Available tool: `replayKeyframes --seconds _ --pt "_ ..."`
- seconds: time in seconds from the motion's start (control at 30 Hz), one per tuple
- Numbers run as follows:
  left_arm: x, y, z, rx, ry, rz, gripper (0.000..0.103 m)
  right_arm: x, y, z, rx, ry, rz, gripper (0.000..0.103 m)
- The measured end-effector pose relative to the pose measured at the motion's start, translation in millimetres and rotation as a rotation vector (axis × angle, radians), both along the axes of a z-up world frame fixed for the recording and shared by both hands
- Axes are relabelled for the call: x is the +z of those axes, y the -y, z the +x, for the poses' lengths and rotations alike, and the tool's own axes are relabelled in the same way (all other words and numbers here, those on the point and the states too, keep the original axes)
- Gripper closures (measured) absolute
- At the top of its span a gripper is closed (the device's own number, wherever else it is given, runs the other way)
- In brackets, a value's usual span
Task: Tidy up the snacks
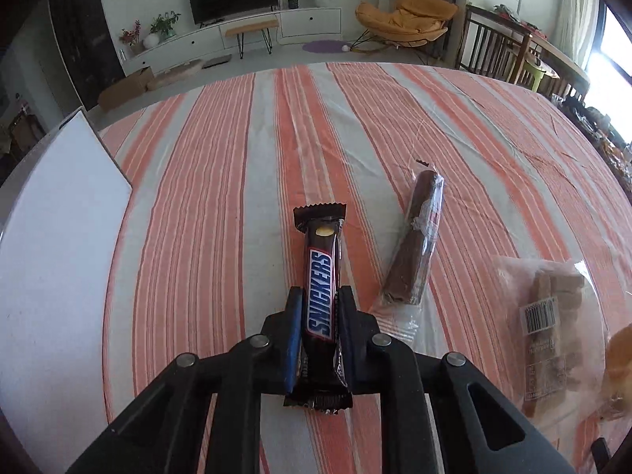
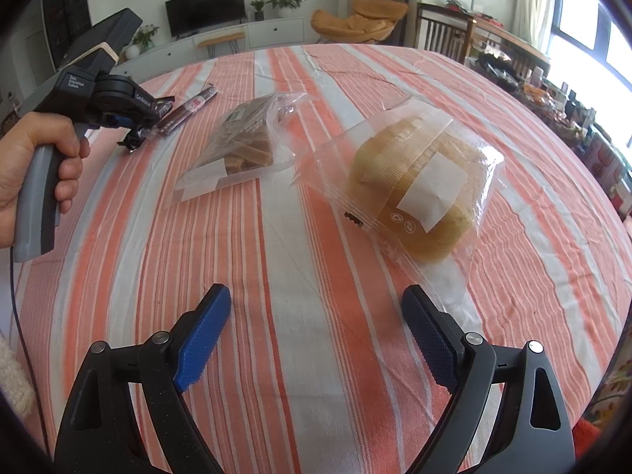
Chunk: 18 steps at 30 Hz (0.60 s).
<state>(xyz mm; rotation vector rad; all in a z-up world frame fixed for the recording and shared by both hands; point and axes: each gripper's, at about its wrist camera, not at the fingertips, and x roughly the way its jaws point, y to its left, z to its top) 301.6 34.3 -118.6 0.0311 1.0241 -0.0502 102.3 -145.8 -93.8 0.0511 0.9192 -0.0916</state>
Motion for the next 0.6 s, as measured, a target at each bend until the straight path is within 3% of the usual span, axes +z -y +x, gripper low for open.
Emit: replayKeyframes --seconds 0.23,0.27,0.33,0.37,0.4,0.5,0.6 --pt "0.3 -20.0 -130.9 0.013 -0.018 -0.080 0.083 0.1 0.1 0.1 -0.001 0.000 0.000 0.012" --pt "-0.2 -21.8 -139.7 0.010 -0.011 -0.080 0.077 0.0 0.0 0.3 -0.002 0.000 0.000 0.012" --pt "-1.9 -21.2 -145.2 -0.009 0.007 -0.070 0.054 -0.2 0.0 0.9 -0.004 0.000 0.000 0.012" --pt "-4.2 -19.3 -143.7 -0.015 0.010 -0.057 0.035 -0.3 -0.2 1.2 -0.005 0.001 -0.001 0.012" --pt "-6.9 -16.8 -141.1 -0.019 0.015 -0.038 0.025 -0.4 0.7 1.7 -0.006 0.001 -0.001 0.012" --pt "-10.2 -13.1 -134.1 -0.014 0.067 0.034 0.006 -0.5 0.8 1.5 -0.004 0.002 0.000 0.012" --pt "-13.7 -22.8 -129.1 0.029 0.075 -0.009 0.000 -0.8 1.1 1.5 -0.002 0.002 0.000 0.012"
